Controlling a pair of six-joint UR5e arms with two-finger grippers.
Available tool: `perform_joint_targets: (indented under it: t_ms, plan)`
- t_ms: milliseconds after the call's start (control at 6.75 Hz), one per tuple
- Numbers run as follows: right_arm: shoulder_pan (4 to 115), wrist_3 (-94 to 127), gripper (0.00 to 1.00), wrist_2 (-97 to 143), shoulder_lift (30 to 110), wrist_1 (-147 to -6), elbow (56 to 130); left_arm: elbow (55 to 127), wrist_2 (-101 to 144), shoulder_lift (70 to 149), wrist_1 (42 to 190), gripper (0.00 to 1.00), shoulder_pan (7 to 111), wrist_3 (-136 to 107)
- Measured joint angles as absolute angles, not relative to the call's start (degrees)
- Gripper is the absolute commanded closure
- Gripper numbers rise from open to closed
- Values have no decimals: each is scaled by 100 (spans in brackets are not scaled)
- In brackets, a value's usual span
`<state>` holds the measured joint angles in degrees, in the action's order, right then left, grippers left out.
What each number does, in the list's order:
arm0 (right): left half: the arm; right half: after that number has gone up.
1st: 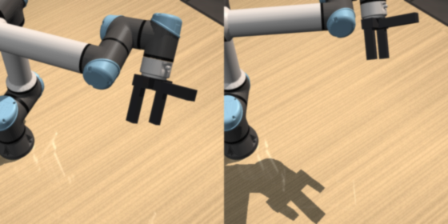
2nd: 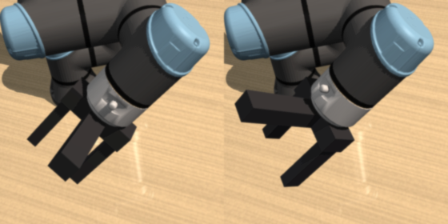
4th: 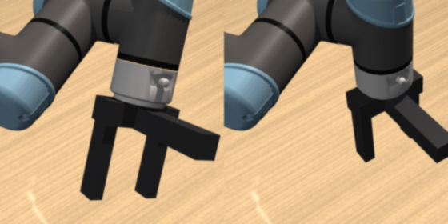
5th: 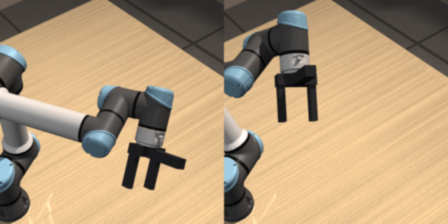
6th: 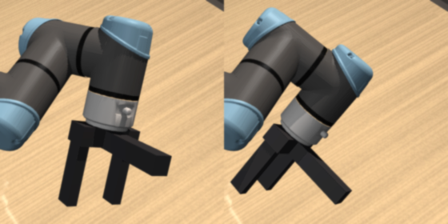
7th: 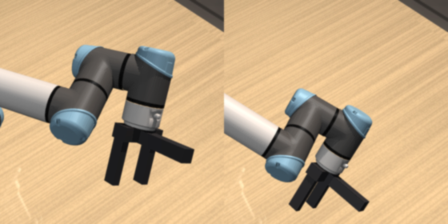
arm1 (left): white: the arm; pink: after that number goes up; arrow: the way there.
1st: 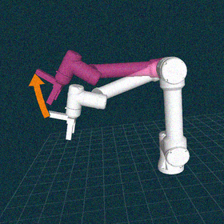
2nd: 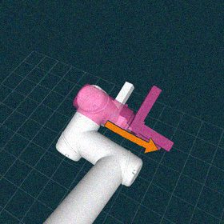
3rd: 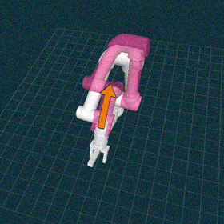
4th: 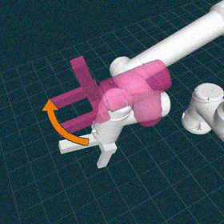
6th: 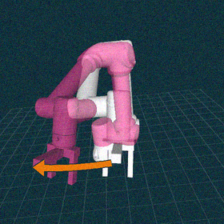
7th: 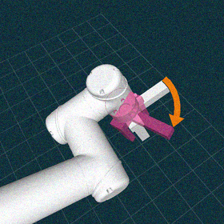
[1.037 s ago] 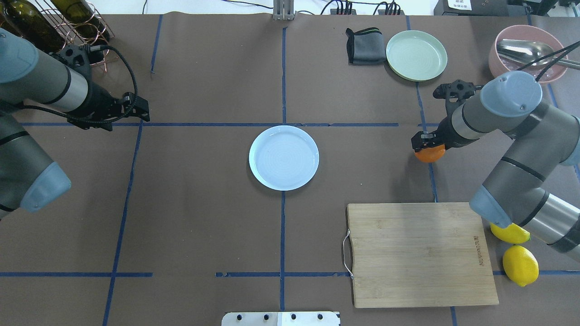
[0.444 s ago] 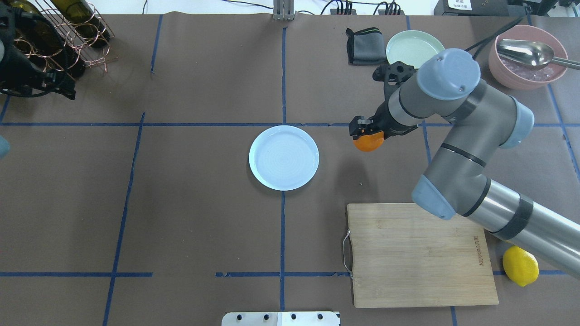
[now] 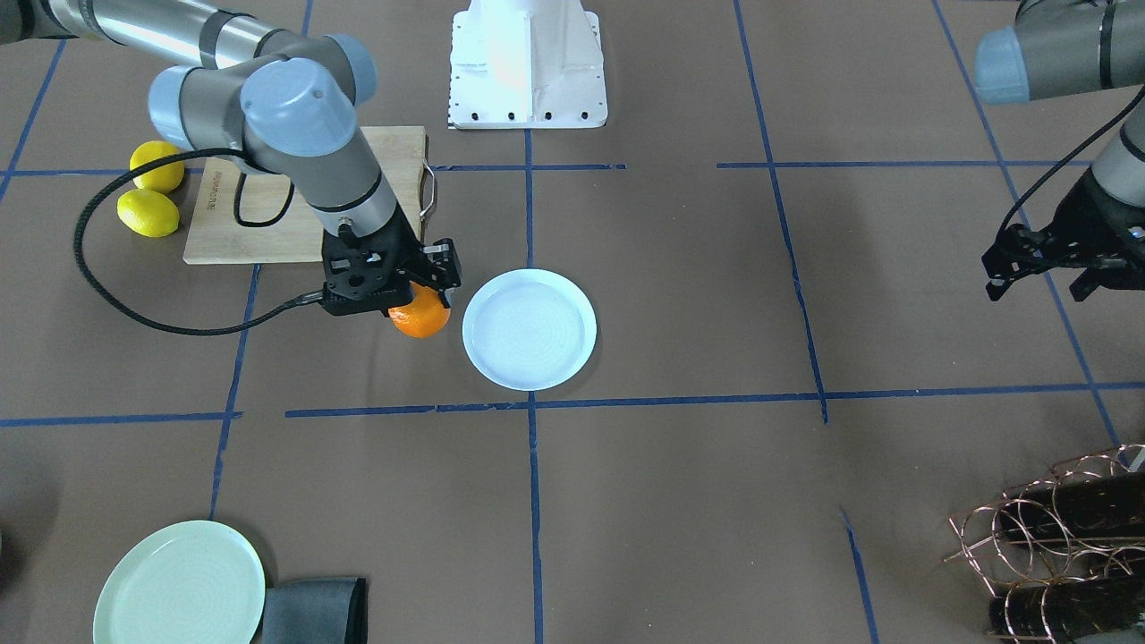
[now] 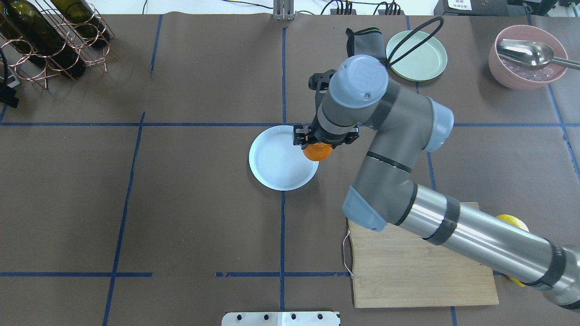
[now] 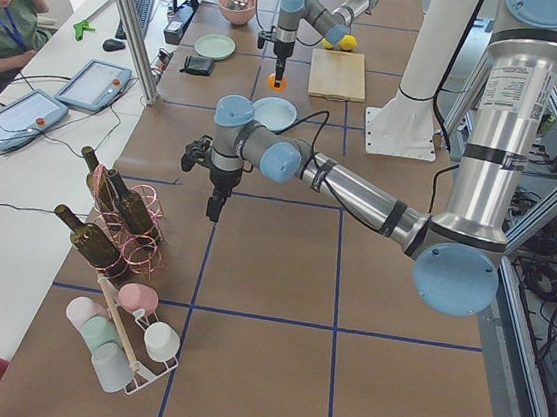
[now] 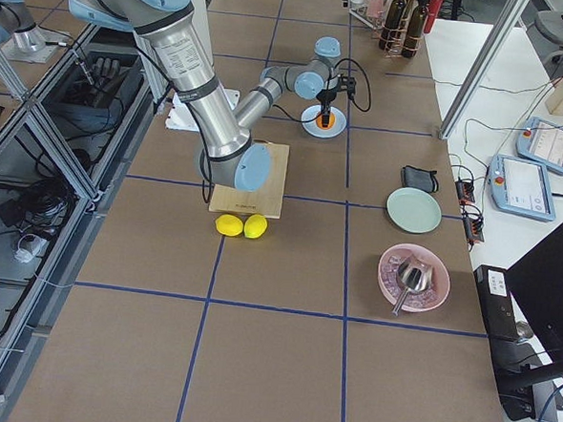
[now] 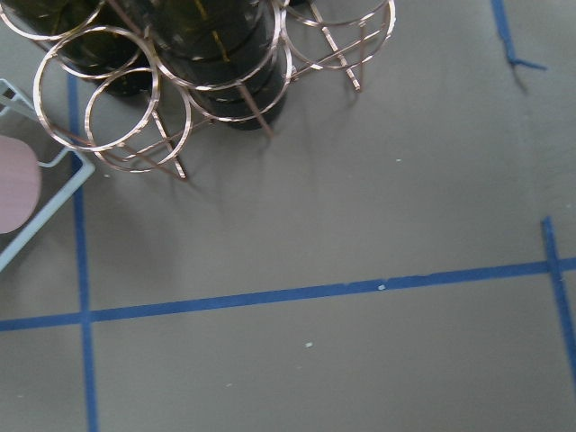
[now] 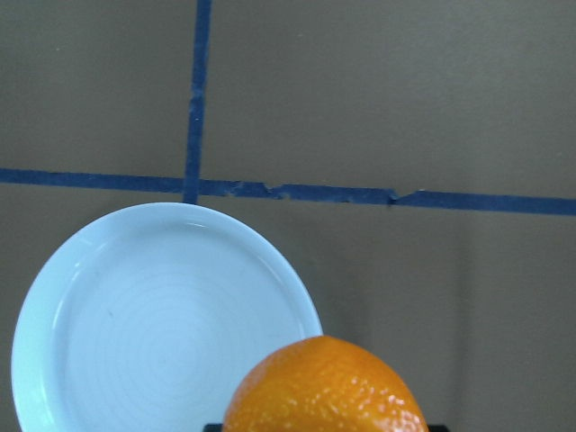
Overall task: Pick orange to plate
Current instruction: 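Carry the orange with the right gripper over the light blue plate and lower it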
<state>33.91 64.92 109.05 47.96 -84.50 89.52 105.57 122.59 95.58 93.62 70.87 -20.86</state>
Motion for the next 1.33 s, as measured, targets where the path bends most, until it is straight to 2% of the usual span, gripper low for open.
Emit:
perform_joint_targets:
  t_ms: [296,444,593,1037,1333]
  plan:
    - [3098,6669,100,10580,4266,-8458,8272,10465,12284,9429,9361,0,7202,-1767]
    - [3025,6680,94,10454,4099,-8447,8014,10409,12288,9413,9360,0,7211,-1737]
    - [2992,6683,1,10389,3931,-8392,7740,10367,12293,9408,9360,0,7213,-1727]
    - [2975,6692,0,10368,3772,-8252,7513,10299,12296,9405,9366,0,7215,-1723]
    - [3118,6668,0,10521,3774,-8388,7849,10255,12292,9404,9382,0,7228,-1720]
